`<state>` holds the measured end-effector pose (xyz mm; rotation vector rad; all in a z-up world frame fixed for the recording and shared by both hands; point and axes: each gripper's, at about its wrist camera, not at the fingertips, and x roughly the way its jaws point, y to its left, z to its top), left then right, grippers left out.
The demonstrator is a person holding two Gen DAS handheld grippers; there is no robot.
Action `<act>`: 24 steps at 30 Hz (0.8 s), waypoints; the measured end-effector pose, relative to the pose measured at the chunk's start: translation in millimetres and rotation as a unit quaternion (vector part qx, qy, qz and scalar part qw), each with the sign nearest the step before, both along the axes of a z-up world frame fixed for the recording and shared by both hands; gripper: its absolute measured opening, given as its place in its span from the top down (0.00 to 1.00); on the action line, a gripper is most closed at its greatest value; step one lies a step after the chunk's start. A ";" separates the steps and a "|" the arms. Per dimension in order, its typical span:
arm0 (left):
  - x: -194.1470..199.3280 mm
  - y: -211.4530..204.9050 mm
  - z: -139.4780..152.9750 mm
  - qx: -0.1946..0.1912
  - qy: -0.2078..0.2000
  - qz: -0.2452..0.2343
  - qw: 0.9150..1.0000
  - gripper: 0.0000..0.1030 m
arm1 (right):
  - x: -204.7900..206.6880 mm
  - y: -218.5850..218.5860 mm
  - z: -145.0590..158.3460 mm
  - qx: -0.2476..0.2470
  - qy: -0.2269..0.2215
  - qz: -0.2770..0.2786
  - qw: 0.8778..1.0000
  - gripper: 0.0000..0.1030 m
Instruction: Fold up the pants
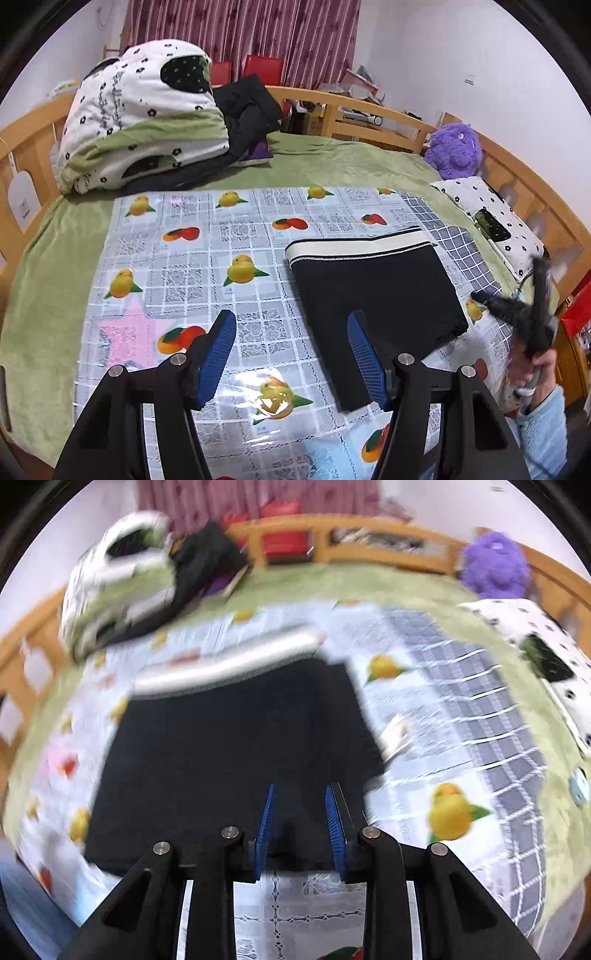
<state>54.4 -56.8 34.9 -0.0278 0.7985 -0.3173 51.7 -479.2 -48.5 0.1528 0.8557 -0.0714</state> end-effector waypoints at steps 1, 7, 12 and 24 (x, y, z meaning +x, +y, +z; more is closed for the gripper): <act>-1.9 2.4 2.7 -0.005 -0.004 -0.002 1.000 0.41 | -2.2 -4.7 10.0 0.003 -0.010 -0.006 1.000 0.66; 6.0 6.4 -8.8 -0.022 0.023 -0.021 0.999 0.41 | -11.0 -21.6 54.0 -0.038 -0.050 -0.053 0.997 0.42; 17.7 6.8 -30.9 -0.053 0.048 -0.033 0.997 0.41 | 2.9 -28.4 50.1 -0.049 -0.008 -0.032 0.998 0.45; 97.5 -29.6 -119.9 -0.080 0.125 -0.038 0.988 0.41 | 69.6 -28.7 -46.4 -0.001 0.051 0.026 0.998 0.49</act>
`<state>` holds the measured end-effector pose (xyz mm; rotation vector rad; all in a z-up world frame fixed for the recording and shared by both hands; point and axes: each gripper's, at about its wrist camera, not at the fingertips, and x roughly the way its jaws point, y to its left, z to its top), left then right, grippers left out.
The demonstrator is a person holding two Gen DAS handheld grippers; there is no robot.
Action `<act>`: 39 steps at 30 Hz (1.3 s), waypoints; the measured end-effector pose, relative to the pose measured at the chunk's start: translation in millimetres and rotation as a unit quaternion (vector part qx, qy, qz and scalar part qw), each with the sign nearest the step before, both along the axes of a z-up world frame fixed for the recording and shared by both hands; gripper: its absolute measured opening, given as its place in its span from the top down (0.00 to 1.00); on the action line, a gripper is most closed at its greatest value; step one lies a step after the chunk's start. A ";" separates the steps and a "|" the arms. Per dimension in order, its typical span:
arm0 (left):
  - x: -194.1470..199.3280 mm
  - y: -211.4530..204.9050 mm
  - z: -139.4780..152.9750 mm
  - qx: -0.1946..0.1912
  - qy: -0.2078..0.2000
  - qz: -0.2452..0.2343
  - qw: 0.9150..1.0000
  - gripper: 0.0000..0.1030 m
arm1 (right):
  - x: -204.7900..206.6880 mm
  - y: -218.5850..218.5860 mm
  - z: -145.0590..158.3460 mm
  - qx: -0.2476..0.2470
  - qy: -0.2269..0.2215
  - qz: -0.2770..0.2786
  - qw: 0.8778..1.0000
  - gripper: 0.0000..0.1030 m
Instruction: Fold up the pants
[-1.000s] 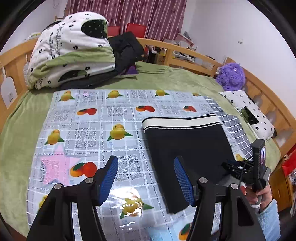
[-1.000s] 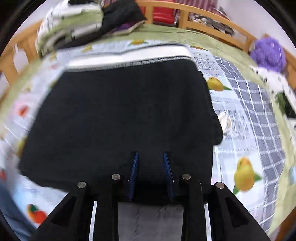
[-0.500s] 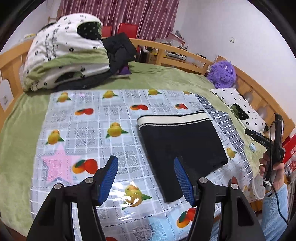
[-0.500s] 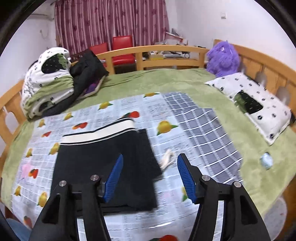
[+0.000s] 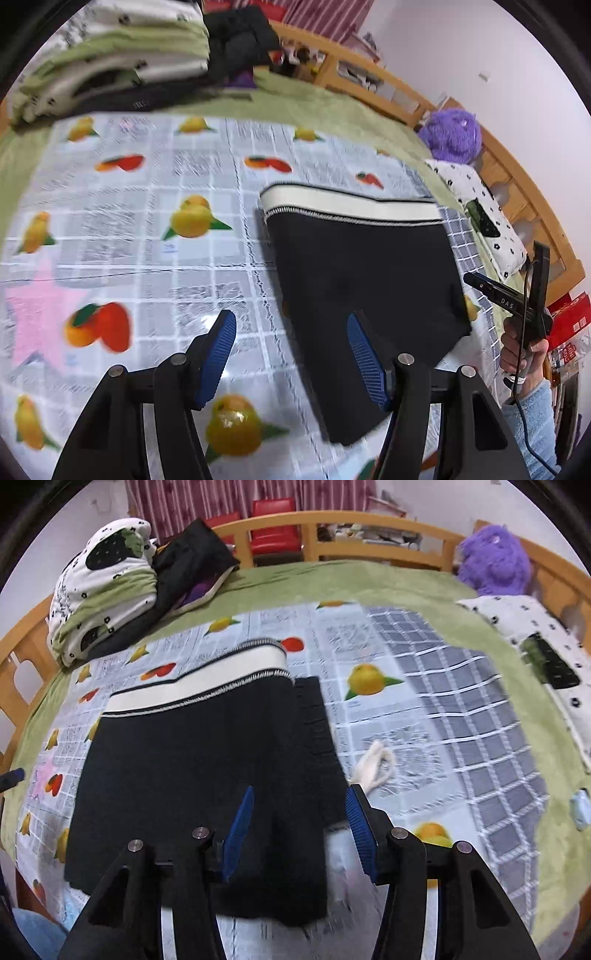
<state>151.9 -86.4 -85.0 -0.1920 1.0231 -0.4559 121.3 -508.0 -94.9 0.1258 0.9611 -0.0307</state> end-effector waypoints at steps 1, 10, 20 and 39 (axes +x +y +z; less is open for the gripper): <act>8.1 -4.7 -8.3 0.003 0.007 -0.002 1.000 0.41 | 5.6 -1.1 -6.2 0.003 0.002 0.000 1.000 0.49; 60.2 -44.3 -86.4 -0.042 0.071 -0.058 0.995 0.41 | 49.4 -14.1 -48.3 0.043 0.011 0.003 0.999 0.32; 70.3 -46.9 -78.5 -0.107 0.063 -0.036 0.992 0.83 | 62.3 -24.1 -56.3 0.109 0.046 0.004 0.993 0.38; 81.0 129.5 -23.8 0.021 0.008 0.067 0.997 0.81 | 74.6 171.7 -44.6 0.158 0.013 0.125 0.979 0.71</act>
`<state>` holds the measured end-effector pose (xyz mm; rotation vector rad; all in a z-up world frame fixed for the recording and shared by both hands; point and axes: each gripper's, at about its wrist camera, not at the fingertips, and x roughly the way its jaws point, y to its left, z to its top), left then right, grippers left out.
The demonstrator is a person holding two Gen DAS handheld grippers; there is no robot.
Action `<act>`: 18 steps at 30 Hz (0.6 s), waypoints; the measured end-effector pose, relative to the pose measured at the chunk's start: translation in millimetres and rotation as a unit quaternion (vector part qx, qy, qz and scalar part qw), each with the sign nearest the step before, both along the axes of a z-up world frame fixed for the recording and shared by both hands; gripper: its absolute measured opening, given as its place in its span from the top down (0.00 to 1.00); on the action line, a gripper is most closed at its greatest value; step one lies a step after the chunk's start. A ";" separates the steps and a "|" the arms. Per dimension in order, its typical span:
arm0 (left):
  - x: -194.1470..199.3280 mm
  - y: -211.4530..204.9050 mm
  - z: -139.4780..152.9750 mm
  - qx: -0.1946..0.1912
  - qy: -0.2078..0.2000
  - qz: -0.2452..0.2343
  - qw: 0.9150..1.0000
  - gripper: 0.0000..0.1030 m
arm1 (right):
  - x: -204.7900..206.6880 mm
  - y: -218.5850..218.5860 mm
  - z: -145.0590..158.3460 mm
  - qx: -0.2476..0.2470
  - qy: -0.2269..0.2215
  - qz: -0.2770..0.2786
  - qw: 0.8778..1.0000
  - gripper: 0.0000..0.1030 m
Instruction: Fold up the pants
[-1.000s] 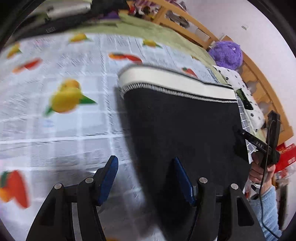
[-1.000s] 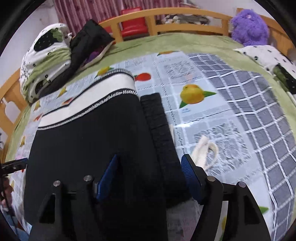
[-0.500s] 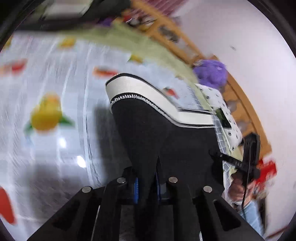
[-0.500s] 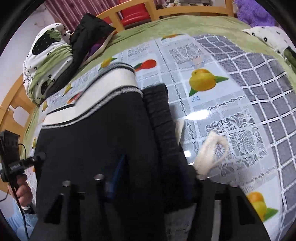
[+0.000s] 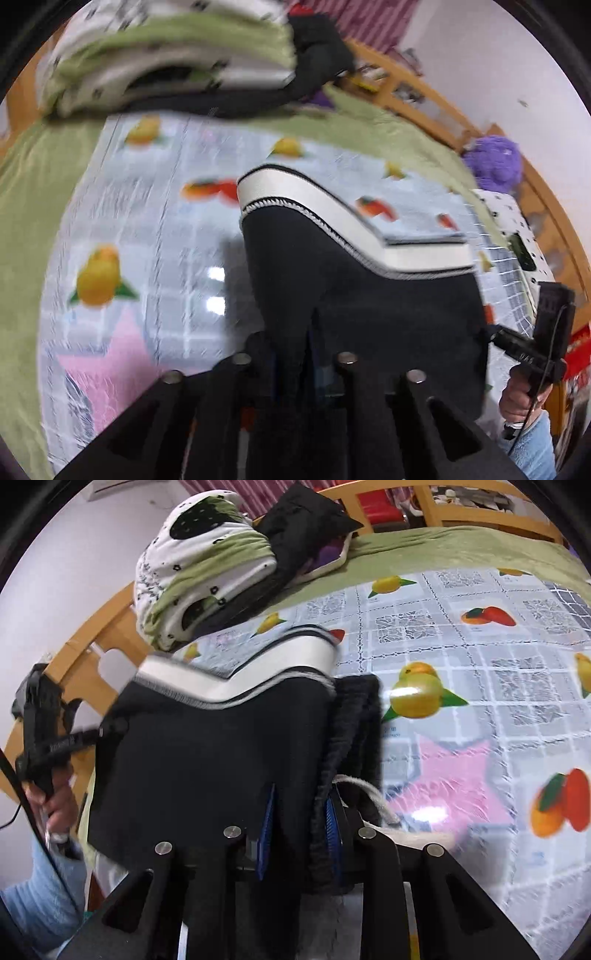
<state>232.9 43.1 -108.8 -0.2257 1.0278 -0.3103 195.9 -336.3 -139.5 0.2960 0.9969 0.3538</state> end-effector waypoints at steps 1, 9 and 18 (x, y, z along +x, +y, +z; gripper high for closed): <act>2.1 3.6 -12.4 -0.002 0.011 0.010 1.000 0.80 | 3.4 0.3 -4.6 -0.004 0.003 -0.001 1.000 0.70; -14.7 -4.9 -31.9 0.083 -0.008 0.008 0.996 0.48 | -2.4 12.7 35.6 -0.091 -0.045 0.002 0.995 0.64; -30.4 27.0 -23.4 0.029 0.011 0.037 0.999 0.45 | 63.4 40.3 19.0 -0.120 -0.023 -0.024 0.992 0.62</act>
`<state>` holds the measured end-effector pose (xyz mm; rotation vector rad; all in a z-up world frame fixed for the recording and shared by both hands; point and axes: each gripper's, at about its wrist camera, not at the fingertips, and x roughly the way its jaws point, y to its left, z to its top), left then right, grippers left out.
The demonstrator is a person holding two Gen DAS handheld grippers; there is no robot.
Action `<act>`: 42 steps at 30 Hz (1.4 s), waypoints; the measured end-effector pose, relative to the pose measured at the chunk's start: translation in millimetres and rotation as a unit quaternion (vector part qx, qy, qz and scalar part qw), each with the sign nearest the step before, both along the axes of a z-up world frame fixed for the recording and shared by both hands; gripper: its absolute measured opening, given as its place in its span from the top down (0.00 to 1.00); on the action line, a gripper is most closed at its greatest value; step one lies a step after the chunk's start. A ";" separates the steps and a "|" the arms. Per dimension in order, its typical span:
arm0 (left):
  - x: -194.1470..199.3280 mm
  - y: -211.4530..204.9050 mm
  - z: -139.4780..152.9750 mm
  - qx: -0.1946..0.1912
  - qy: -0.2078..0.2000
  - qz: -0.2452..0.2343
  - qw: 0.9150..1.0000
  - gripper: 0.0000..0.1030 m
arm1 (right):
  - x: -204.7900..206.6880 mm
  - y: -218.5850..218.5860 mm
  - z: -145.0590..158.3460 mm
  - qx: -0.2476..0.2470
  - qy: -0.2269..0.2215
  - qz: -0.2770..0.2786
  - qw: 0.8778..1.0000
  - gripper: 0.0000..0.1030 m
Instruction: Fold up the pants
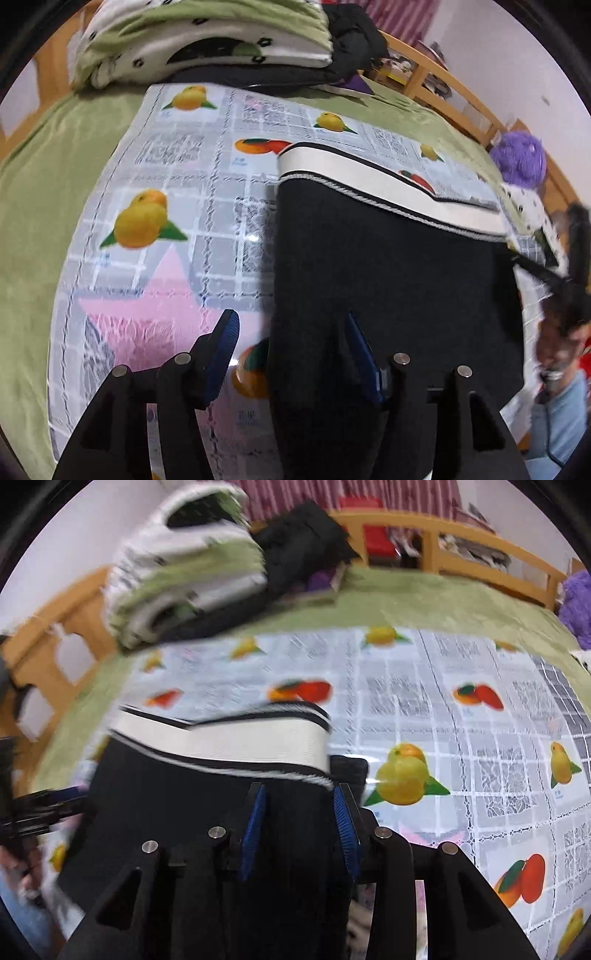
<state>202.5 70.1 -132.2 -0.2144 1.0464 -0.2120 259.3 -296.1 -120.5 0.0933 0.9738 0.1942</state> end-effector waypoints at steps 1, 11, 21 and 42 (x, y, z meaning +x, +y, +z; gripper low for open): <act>-2.5 1.9 0.4 -0.003 0.001 0.005 1.000 0.45 | -1.3 -2.7 -4.3 0.010 -0.002 -0.003 1.000 0.61; -16.3 4.0 8.4 -0.010 -0.004 0.011 1.000 0.45 | -25.4 -19.6 28.6 0.091 -0.040 -0.012 0.995 0.87; -56.5 8.6 30.1 0.017 -0.023 0.002 1.000 0.45 | -31.0 -44.1 8.3 0.076 0.022 -0.070 0.994 0.71; -137.6 -43.5 -30.9 0.129 -0.047 -0.082 0.987 0.62 | -169.6 -43.9 -37.4 0.116 0.091 -0.054 0.988 0.71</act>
